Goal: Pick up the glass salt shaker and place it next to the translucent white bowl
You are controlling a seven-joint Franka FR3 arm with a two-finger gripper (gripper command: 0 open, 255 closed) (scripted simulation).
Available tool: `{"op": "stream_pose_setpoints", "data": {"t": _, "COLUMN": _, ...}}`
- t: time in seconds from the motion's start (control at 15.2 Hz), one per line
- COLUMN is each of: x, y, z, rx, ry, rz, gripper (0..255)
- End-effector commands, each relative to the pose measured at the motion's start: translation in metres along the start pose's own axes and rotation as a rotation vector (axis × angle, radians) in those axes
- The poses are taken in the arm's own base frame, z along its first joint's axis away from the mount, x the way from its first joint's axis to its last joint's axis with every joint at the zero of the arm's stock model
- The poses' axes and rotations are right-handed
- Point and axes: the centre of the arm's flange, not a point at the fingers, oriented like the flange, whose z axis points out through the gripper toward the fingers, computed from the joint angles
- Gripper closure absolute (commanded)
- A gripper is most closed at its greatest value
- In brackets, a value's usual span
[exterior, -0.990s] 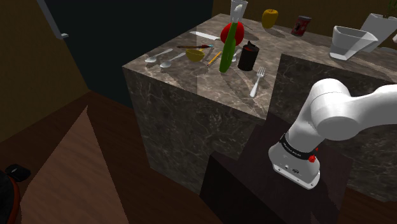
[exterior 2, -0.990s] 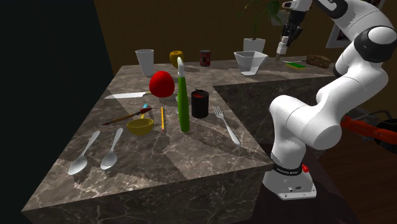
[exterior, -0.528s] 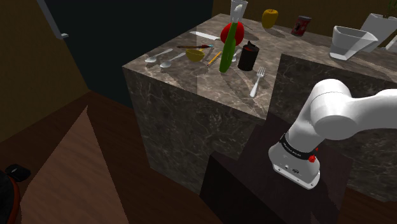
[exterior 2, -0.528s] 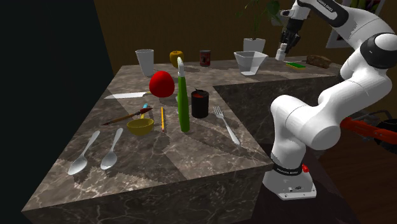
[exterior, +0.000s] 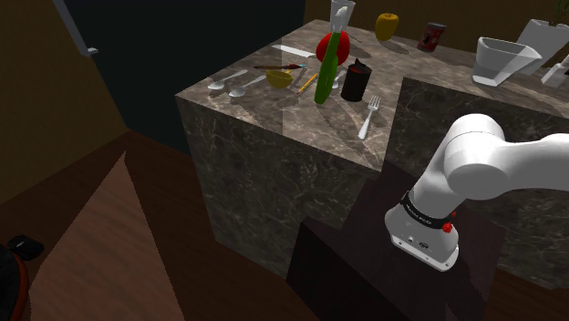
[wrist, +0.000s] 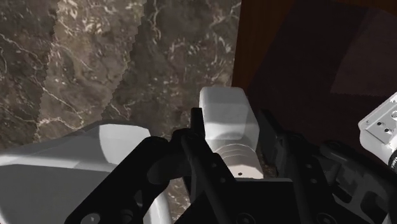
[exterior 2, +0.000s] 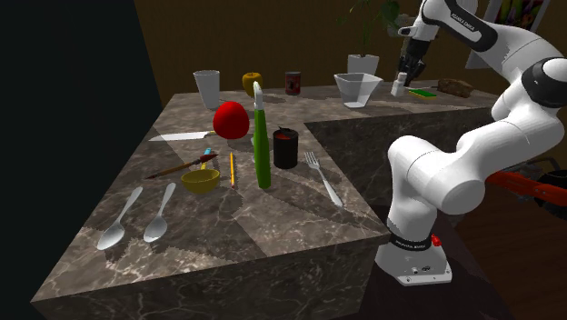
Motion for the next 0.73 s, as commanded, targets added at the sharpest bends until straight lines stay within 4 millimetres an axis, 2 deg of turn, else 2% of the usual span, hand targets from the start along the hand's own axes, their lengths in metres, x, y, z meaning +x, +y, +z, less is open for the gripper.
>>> {"op": "stream_pose_setpoints", "data": {"t": 0.0, "x": -0.001, "y": -0.001, "z": 0.012, "rx": 0.0, "ry": 0.0, "rz": 0.0, "gripper": 255}}
{"op": "stream_pose_setpoints", "data": {"t": 0.66, "x": -0.006, "y": -0.006, "z": 0.064, "rx": 0.0, "ry": 0.0, "rz": 0.0, "gripper": 255}}
